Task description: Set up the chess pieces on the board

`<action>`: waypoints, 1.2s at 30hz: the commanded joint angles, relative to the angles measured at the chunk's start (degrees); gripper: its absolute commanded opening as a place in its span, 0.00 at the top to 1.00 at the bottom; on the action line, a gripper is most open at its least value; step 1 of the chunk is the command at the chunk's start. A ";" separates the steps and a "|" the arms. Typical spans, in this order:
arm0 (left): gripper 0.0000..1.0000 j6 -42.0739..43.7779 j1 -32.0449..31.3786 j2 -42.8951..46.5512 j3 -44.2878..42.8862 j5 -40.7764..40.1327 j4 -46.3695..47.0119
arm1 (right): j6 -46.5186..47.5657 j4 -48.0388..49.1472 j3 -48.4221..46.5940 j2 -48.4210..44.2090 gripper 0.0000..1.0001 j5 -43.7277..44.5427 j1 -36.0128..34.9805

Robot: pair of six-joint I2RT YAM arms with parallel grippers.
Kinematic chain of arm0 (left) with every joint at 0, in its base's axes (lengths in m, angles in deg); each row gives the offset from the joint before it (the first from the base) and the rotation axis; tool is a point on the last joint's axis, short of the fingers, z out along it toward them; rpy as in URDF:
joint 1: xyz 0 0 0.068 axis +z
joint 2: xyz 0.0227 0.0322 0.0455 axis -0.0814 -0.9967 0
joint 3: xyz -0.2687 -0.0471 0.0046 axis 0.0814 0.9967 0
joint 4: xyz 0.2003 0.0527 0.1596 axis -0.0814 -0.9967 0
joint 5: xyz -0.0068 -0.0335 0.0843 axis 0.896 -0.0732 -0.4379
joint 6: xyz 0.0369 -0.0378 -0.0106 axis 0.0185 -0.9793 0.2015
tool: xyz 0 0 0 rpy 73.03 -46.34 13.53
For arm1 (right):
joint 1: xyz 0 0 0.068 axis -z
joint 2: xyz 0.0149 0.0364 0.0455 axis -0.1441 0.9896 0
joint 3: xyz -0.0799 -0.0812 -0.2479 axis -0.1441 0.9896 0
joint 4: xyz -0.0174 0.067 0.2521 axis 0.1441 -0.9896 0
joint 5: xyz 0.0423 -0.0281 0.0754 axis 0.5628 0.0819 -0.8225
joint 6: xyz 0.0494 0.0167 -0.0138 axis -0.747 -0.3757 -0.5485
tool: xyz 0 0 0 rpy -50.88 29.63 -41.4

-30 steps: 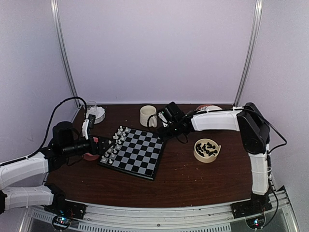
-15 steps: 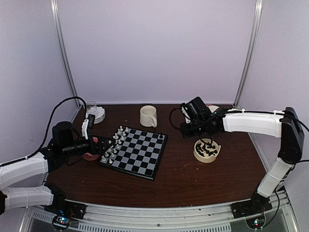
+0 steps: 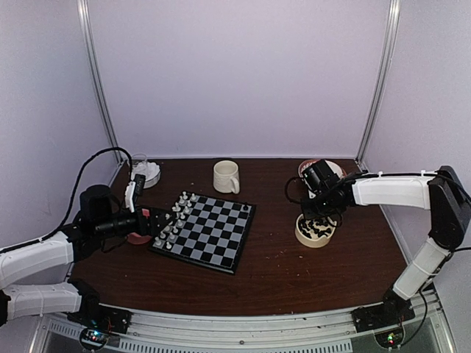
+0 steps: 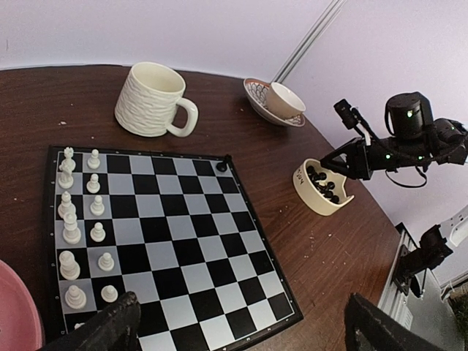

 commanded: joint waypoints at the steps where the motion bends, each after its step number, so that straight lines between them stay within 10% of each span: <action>1: 0.02 0.06 -0.44 0.32 -1.12 0.13 1.30 | -0.91 0.14 0.07 1.80 0.74 0.09 1.12; 36: 0.02 0.06 -0.61 0.46 -1.25 -0.15 1.04 | -1.72 0.11 0.13 7.71 0.81 -2.47 3.66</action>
